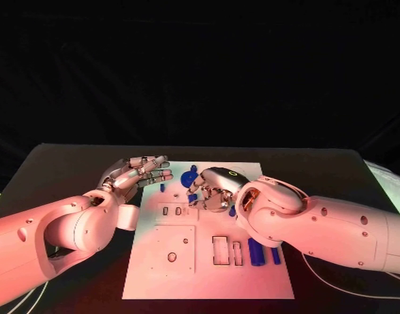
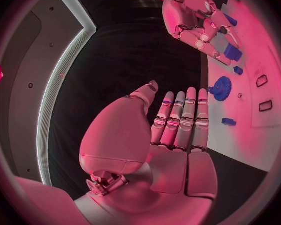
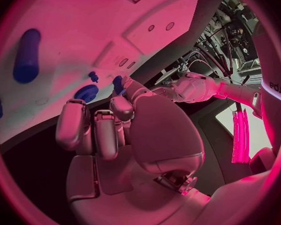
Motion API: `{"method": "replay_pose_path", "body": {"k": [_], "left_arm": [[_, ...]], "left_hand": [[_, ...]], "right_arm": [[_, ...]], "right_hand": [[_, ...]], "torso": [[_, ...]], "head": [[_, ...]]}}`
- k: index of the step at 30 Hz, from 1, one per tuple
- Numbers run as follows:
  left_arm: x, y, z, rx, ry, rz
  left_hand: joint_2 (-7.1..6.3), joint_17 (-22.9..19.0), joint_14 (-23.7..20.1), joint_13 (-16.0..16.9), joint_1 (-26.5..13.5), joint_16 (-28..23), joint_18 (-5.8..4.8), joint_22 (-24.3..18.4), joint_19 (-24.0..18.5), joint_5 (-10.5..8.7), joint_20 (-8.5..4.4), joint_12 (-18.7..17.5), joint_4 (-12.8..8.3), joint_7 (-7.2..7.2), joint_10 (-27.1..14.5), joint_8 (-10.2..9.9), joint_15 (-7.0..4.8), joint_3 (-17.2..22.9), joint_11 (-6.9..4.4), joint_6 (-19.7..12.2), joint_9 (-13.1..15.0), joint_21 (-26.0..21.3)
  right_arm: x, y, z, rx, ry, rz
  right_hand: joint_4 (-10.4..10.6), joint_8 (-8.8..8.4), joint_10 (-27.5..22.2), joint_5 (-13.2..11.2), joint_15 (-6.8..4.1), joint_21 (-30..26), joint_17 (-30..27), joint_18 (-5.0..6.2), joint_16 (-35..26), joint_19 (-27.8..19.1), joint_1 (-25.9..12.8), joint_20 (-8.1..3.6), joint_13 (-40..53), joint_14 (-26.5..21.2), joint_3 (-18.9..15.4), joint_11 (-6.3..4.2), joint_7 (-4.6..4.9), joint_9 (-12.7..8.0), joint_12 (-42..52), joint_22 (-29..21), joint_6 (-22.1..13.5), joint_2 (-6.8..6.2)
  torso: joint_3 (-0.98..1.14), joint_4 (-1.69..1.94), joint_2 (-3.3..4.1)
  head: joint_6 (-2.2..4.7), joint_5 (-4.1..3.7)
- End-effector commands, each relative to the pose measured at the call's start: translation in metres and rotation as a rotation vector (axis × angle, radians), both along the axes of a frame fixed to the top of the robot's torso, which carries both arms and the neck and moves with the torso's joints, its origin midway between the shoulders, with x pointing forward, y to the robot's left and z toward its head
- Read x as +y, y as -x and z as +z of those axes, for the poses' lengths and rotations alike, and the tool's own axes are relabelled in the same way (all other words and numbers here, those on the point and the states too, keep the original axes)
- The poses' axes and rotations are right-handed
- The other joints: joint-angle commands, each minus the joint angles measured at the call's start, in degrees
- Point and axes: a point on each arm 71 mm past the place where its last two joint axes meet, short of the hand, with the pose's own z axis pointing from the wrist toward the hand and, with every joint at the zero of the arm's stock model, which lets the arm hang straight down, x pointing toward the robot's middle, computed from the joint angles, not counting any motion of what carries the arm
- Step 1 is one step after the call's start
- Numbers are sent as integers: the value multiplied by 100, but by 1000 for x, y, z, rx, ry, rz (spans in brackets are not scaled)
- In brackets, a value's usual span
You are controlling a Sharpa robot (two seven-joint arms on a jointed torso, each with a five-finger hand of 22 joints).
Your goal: Assemble the parts on the task board
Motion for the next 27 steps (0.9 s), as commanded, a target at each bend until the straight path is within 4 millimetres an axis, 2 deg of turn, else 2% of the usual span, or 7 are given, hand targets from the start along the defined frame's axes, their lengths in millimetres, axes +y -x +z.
{"method": "replay_pose_path", "body": {"k": [1, 3, 10, 16, 20, 27], "left_arm": [[-1, 0, 1, -14, 18, -14], [-1, 0, 1, -14, 17, -12], [0, -1, 1, -14, 16, -10], [0, -1, 1, -13, 15, -9], [1, -1, 1, -12, 14, -8], [1, -1, 1, -11, 14, -8]], "left_hand": [[58, -7, 52, 5, -10, -21, 23, -6, 48, -21, -9, 33, -26, 118, 35, 26, -11, 25, 8, 48, -1, 13], [58, -7, 52, 5, -10, -21, 23, -6, 48, -21, -9, 33, -26, 118, 35, 26, -11, 25, 8, 48, -1, 13], [61, -10, 57, 5, -9, -21, 23, -6, 52, -20, -10, 35, -28, 117, 38, 28, -12, 28, 7, 51, -1, 15], [61, -10, 57, 5, -9, -21, 23, -6, 52, -20, -10, 35, -28, 117, 38, 28, -12, 28, 7, 51, -1, 15], [61, -10, 57, 5, -9, -21, 23, -6, 52, -20, -10, 35, -28, 117, 38, 28, -12, 28, 7, 51, -1, 15], [61, -10, 57, 5, -9, -21, 23, -6, 52, -20, -10, 35, -28, 117, 38, 28, -12, 28, 7, 51, -1, 15]], "right_arm": [[4, -1, -4, -22, 62, -20], [9, -1, -8, -16, 69, -18], [16, -1, -18, 3, 94, -17], [18, -1, -23, 11, 104, -19], [18, -1, -24, 16, 110, -18], [20, 0, -27, 29, 123, -11]], "right_hand": [[0, 18, -37, 16, -43, -28, 337, -77, -27, -26, -41, -30, -2, 371, 25, -11, -35, 20, -35, -7, 97, -4], [0, 19, -34, 16, -43, -27, 338, -78, -27, -25, -47, -30, 2, 372, 26, -11, -36, 21, -32, -5, 102, -6], [2, 21, -34, 18, -44, -33, 333, -76, -30, -29, -56, -31, -2, 371, 28, -12, -37, 23, -38, -16, 109, -8], [5, 22, -37, 20, -45, -44, 305, -71, -47, -39, -77, -32, -12, 365, 29, -12, -38, 25, -52, -39, 115, -16], [5, 22, -37, 21, -45, -44, 303, -71, -48, -39, -78, -32, -13, 365, 30, -13, -39, 25, -54, -39, 115, -17], [4, 20, -38, 30, -46, -47, 294, -71, -54, -40, -90, -33, -14, 363, 31, -13, -39, 25, -58, -41, 115, -26]], "torso": [[-7, 3, 1], [-9, 0, -3], [5, 5, 10], [0, 7, 1], [8, 0, -1], [1, 0, -2]], "head": [[-19, 16], [-32, 22], [-52, 45], [-65, 59], [-73, 61], [-89, 60]]}}
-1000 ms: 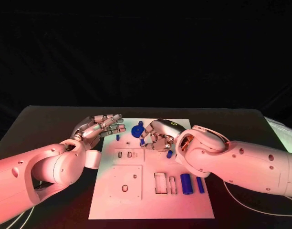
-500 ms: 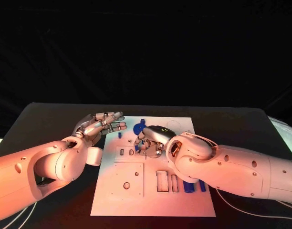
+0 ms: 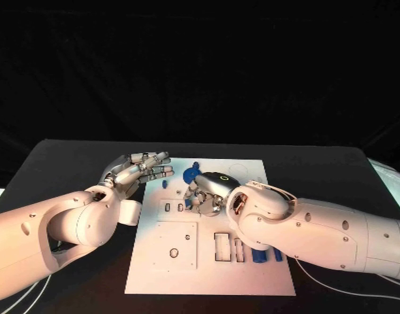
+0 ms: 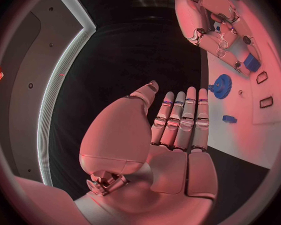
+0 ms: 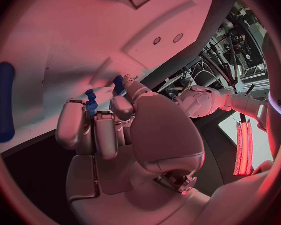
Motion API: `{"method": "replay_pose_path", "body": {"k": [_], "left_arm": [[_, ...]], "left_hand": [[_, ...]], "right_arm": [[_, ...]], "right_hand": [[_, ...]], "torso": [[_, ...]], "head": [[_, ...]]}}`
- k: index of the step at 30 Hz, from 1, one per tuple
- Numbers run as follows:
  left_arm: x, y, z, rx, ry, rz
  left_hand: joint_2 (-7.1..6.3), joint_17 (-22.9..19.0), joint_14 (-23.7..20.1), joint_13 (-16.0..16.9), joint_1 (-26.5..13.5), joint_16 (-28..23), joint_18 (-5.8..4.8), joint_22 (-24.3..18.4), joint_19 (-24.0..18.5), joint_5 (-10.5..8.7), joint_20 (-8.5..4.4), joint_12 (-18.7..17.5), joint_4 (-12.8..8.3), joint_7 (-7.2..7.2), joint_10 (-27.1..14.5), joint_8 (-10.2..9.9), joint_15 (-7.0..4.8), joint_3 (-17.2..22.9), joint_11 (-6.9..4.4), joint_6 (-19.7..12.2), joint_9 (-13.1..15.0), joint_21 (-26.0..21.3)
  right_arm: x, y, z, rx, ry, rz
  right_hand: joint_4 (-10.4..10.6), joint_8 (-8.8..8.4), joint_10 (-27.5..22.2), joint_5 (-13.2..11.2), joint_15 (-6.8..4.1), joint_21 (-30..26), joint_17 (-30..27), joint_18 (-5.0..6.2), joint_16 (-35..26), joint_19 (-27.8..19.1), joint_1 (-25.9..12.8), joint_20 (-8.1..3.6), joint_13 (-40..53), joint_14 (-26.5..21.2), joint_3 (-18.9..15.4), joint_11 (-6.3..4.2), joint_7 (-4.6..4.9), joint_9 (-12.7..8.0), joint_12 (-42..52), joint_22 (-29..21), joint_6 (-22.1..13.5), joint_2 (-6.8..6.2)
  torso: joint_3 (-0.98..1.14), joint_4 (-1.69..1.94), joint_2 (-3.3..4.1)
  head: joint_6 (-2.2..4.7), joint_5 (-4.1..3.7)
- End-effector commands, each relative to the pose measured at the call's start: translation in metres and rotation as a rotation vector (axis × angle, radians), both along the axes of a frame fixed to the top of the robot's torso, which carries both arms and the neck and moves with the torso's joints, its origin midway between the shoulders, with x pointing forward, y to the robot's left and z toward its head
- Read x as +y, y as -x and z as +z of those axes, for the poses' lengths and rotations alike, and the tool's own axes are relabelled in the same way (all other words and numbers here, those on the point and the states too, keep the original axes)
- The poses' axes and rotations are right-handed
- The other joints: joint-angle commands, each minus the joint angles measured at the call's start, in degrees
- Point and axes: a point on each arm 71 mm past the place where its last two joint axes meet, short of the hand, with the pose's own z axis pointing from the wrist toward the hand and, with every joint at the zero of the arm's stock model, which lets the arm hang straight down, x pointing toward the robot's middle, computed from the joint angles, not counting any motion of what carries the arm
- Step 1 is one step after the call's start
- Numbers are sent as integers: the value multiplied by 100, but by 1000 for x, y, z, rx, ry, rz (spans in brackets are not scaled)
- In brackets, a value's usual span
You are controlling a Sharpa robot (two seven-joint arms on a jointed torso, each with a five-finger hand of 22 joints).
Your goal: Assemble the parts on the task board
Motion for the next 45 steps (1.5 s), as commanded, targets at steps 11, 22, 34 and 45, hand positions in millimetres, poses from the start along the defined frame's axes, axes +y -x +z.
{"method": "replay_pose_path", "body": {"k": [11, 22, 34, 45], "left_arm": [[-1, 0, 1, -9, 13, -13], [-1, 0, 1, -9, 13, -13], [-1, 0, 1, -7, 13, -14], [-2, 0, 1, -7, 14, -14]], "left_hand": [[63, -12, 43, 4, -8, -22, 24, -8, 37, -19, 8, 38, -17, 116, 41, 29, 7, 18, 5, 53, -2, 17], [64, -14, 45, 4, -7, -22, 24, -8, 39, -19, 8, 38, -18, 116, 42, 29, 7, 20, 5, 53, -2, 17], [65, -17, 46, 3, -10, -24, 23, -9, 41, -19, 7, 38, -18, 117, 41, 29, 6, 22, 5, 53, -3, 17], [65, -17, 46, 3, -10, -24, 23, -9, 41, -19, 7, 38, -18, 117, 41, 29, 6, 22, 5, 53, -3, 17]], "right_arm": [[-5, 1, -13, 46, 103, 9], [-5, 2, -13, 45, 106, 6], [-3, 2, -12, 28, 84, 2], [-3, 2, -7, -23, 15, -19]], "right_hand": [[9, 6, -88, 28, -41, -56, 267, -65, -44, -36, -195, -12, -90, 358, -48, -4, -29, -1, -163, -52, 86, -159], [16, -49, -155, 75, -28, -90, 241, -57, -66, -56, -271, -4, -183, 353, -81, 16, 0, -18, -294, -105, 12, -253], [171, -169, -245, 266, 31, -146, 216, -46, -92, -79, -586, 48, -293, 349, -327, 85, 71, -56, -452, -182, -166, -491], [356, -258, -479, 293, 68, -293, 100, -2, -180, -186, -752, 81, -583, 321, -685, 132, 114, -101, -795, -435, -412, -628]], "torso": [[-2, -3, 0], [-3, -1, 1], [-7, 6, 1], [-5, -1, 1]], "head": [[-25, 11], [-28, 7], [-36, -7], [-29, -3]]}}
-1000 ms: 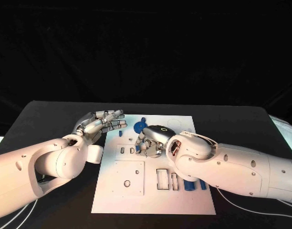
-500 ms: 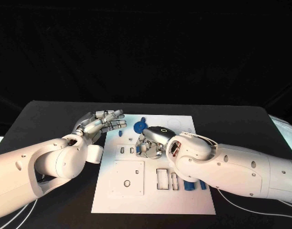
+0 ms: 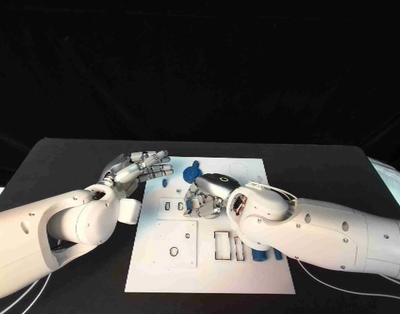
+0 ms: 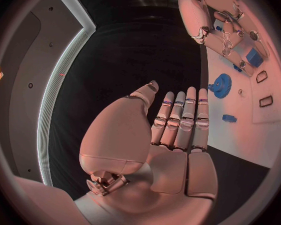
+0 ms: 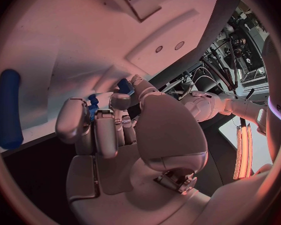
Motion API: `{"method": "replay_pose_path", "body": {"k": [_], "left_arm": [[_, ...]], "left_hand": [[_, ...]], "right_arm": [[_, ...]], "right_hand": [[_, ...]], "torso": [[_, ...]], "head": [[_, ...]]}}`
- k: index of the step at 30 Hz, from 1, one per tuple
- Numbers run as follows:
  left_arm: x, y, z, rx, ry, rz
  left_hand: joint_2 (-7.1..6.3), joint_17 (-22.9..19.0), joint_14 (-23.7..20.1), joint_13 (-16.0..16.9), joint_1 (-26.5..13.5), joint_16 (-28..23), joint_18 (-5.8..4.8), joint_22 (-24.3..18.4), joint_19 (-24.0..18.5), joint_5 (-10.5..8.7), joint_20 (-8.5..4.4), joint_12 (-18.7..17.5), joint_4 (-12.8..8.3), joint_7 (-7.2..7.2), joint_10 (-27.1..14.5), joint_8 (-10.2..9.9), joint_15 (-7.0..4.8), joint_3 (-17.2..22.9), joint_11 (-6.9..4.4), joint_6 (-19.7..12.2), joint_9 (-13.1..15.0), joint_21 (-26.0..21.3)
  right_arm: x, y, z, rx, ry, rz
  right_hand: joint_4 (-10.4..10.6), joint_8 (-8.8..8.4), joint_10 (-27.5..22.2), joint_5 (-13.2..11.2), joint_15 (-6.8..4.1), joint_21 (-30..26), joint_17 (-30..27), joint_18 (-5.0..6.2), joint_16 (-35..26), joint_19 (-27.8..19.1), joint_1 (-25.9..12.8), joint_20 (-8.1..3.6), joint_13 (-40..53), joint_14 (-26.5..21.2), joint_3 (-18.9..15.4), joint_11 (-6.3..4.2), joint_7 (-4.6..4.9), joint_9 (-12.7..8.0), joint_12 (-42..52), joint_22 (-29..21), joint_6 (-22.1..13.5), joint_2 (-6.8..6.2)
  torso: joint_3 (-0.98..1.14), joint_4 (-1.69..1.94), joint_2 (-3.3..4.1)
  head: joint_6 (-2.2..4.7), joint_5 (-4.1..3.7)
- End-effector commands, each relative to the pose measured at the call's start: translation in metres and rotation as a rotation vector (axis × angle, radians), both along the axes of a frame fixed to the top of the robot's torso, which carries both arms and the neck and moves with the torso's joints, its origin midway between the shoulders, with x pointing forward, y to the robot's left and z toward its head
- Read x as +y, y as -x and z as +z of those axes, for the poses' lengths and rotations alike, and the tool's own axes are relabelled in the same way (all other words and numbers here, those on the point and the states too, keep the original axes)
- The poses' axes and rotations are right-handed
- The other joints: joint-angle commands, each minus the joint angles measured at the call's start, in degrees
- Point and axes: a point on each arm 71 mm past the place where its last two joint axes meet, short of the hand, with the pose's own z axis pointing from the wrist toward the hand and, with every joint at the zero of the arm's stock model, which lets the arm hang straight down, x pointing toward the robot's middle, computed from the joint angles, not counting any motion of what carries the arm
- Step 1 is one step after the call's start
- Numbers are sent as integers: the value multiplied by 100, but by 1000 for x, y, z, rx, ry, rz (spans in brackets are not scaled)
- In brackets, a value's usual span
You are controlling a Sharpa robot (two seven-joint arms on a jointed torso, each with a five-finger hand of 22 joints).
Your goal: Assemble the parts on the task board
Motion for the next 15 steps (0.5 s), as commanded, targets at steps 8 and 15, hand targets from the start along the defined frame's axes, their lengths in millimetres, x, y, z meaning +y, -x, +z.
{"method": "replay_pose_path", "body": {"k": [8, 15], "left_arm": [[-2, 0, 1, -12, 12, -9], [1, -2, -1, -28, -98, 4]], "left_hand": [[69, -9, 219, 3, -18, 41, 31, 12, 164, -20, -27, 62, -37, 91, 79, 35, -38, 48, -20, 68, -4, 83], [31, 693, 2617, 154, -150, 1379, 51, 491, 1943, -29, -738, 531, -16, -315, 1273, 201, -759, 142, -555, 543, 29, 1188]], "right_arm": [[-2, 9, 11, -126, -159, 19], [-7, 23, 30, -185, -307, 166]], "right_hand": [[149, -41, -174, 140, 82, -114, 68, 11, -71, -88, -46, 25, -134, 328, -382, 47, 56, -56, -121, -156, -262, -92], [249, -25, -240, 141, 119, -59, -19, -12, -143, -10, 100, 61, -154, 304, -624, 92, 104, -61, -106, -33, -455, -17]], "torso": [[9, 5, -3], [26, -7, -37]], "head": [[13, 8], [33, 26]]}}
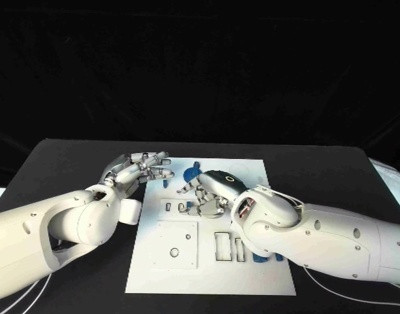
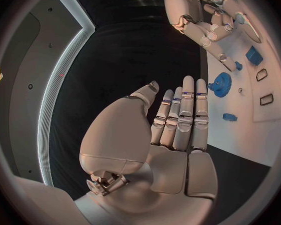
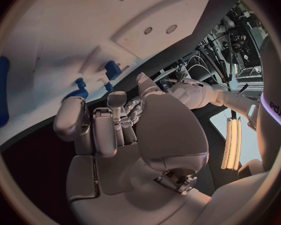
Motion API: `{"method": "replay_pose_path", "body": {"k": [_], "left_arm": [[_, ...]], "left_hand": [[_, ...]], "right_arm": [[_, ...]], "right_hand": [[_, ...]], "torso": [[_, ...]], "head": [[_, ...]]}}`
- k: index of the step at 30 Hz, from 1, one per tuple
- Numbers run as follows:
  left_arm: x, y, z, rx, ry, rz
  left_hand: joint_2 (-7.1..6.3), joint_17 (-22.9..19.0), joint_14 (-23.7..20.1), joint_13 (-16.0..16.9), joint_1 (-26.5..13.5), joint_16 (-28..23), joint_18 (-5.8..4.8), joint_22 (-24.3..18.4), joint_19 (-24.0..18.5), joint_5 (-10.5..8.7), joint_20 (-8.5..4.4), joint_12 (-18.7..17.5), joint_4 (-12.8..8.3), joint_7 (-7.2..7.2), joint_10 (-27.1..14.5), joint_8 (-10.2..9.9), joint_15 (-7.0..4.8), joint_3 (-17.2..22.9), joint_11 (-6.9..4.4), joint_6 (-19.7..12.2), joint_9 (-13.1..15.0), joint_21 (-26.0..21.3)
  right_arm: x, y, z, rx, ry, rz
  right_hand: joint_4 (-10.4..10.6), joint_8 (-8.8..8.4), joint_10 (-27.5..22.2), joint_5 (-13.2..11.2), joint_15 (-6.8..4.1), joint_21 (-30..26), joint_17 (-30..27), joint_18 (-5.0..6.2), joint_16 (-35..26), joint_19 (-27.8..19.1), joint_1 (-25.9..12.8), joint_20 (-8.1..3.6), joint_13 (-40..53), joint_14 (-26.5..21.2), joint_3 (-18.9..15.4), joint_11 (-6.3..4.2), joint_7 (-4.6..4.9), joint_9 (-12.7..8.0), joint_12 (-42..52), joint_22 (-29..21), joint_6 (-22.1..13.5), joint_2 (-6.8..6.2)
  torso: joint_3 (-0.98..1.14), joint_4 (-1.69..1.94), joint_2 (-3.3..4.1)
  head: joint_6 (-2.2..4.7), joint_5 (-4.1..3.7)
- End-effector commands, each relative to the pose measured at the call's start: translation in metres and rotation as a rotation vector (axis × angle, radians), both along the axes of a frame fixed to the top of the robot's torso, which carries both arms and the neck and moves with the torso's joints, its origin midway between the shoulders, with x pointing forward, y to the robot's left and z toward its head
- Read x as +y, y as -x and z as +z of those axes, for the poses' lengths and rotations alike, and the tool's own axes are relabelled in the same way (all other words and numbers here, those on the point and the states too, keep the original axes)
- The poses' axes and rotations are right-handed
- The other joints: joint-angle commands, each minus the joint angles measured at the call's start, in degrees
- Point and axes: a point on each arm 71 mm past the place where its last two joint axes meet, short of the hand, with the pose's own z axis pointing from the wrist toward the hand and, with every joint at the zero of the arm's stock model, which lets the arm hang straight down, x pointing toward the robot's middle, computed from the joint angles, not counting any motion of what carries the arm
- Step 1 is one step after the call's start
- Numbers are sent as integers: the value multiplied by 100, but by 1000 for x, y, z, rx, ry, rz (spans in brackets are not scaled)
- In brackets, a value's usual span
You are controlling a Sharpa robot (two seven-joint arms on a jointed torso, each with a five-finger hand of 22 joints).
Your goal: Assemble the parts on the task board
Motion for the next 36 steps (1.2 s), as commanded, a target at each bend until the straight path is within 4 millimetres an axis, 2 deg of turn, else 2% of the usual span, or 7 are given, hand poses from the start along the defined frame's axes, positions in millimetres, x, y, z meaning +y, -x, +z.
{"method": "replay_pose_path", "body": {"k": [1, 5, 9, 13, 21, 26, 36], "left_arm": [[0, 0, -1, -17, -110, -10], [0, 1, -6, 27, -227, -29], [-4, 0, -8, 107, -439, -156], [-7, -1, -11, 162, -739, -291], [-11, -6, -15, 230, -1068, -363], [-20, -12, -9, 220, -1188, -386], [-43, -30, -1, 187, -1268, -392]], "left_hand": [[-70, 452, 936, 69, -127, 725, 48, 250, 757, -23, -312, 140, 43, -204, 526, 75, -298, 52, -221, 223, 18, 531], [-167, 4418, 1256, 554, -161, 4823, -13, 815, 1493, -35, -608, 701, 30, -350, 1167, 81, -548, 201, -416, 339, 38, 1511], [-223, 6185, 1251, 1516, -369, 6344, -136, 2275, 1596, -37, -661, 1830, 107, -391, 840, 321, -559, 118, -468, 263, 137, 2834], [-136, 6499, 1200, 2544, -442, 6604, -201, 2884, 1346, -29, -584, 3004, 260, -411, 174, 722, -534, 29, -499, 66, 298, 3433], [-166, 7411, 1473, 3126, -718, 7221, -399, 4568, 1836, -98, -631, 3756, 716, -527, 254, 1368, -594, -215, -610, 70, 595, 4657], [-192, 7577, 1520, 4292, -1183, 7327, -485, 5189, 1996, -122, -694, 4822, 1203, -627, 711, 1852, -660, -736, -689, 55, 905, 5087], [131, 7577, 1520, 5326, -1370, 7327, -589, 5953, 2184, -308, -800, 5684, 1207, -778, 1026, 2810, -750, -1588, -800, -286, 1767, 5572]], "right_arm": [[-2, 9, 17, -66, -152, 150], [-22, 4, 32, 9, -265, 188], [-57, -7, 51, 82, -394, 113], [-94, -18, 62, 116, -465, 5], [-129, -23, 66, 128, -500, -95], [-137, -25, 65, 139, -498, -121], [-140, -29, 61, 159, -483, -138]], "right_hand": [[-9, 8, -60, -7, 48, -21, -64, -6, -73, 3, 141, 3, -17, 286, -22, 0, -7, 5, -33, -57, -56, 95], [-235, 96, -61, 110, 13, -29, -52, -2, -74, 8, 659, -14, 0, 292, 216, -46, -42, 36, 4, -59, 68, 392], [-324, 120, -59, 98, 7, -32, -110, -2, -116, 12, 814, -29, -18, 283, 313, -49, -37, 37, -5, -72, 105, 460], [-373, 199, 192, 135, -6, -22, -106, -5, -121, 29, 884, -40, 313, 286, 410, -65, -55, 55, 406, -55, 236, 539], [-379, 211, 216, 138, -8, -19, -102, -6, -119, 33, 885, -43, 346, 288, 420, -69, -60, 57, 449, -50, 254, 541], [-379, 215, 217, 138, -10, -24, -106, -4, -122, 30, 881, -45, 344, 288, 425, -70, -60, 56, 449, -60, 258, 543], [-369, 215, 182, 127, -10, -61, -169, 10, -165, -1, 855, -47, 288, 275, 421, -66, -56, 52, 388, -135, 253, 537]], "torso": [[13, -8, -36], [30, -15, -106], [42, -26, -204], [59, -73, -306], [117, -108, -392], [122, -116, -412], [121, -115, -396]], "head": [[9, 13], [-35, 28], [-86, 44], [-133, 104], [-198, 218], [-223, 234], [-253, 281]]}}
